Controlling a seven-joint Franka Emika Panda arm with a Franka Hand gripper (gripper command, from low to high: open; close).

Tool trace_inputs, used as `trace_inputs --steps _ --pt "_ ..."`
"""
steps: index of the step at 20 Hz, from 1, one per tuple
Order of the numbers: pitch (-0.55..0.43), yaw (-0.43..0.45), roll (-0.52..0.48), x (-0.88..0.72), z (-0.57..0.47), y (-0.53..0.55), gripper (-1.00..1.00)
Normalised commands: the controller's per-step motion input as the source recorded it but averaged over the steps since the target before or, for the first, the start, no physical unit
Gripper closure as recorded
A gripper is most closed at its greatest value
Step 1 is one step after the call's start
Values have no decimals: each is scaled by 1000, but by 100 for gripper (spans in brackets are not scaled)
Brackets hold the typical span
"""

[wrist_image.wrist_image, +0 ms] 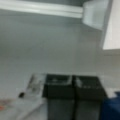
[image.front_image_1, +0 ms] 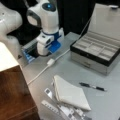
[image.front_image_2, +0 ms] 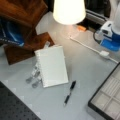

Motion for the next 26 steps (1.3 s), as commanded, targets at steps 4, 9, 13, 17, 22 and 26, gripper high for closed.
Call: trace_inputs --steps 4,9,13,17,22,26 --pt "-595 82 138 -967 -504 -641 100" --pt "-615 7 125 -997 -528 -473 100" --pt "-630 -53 120 -1000 -533 -338 100" --pt "-644 -71 112 -1000 -491 -263 100" --pt "-678 -73 107 -1000 -503 -217 100" --pt "-698 -61 102 -1000 -542 -209 100"
